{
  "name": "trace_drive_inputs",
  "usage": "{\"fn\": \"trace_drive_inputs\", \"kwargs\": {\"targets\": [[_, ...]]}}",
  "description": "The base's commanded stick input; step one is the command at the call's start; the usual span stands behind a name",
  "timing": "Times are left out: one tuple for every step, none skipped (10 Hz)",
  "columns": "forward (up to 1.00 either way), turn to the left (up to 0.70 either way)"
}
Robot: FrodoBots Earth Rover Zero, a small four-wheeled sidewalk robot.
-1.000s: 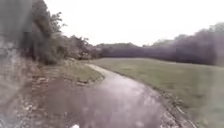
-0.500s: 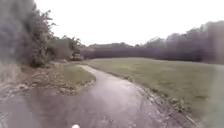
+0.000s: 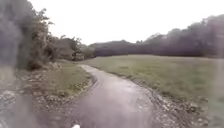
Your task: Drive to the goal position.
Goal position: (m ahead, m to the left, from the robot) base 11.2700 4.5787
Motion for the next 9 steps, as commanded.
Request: {"fn": "trace_drive_inputs", "kwargs": {"targets": [[0.85, 0.00], [0.85, 0.00], [0.85, 0.00], [0.85, 0.00], [0.85, 0.00], [0.85, 0.00], [0.85, 0.00], [0.85, 0.00], [0.85, 0.00]]}}
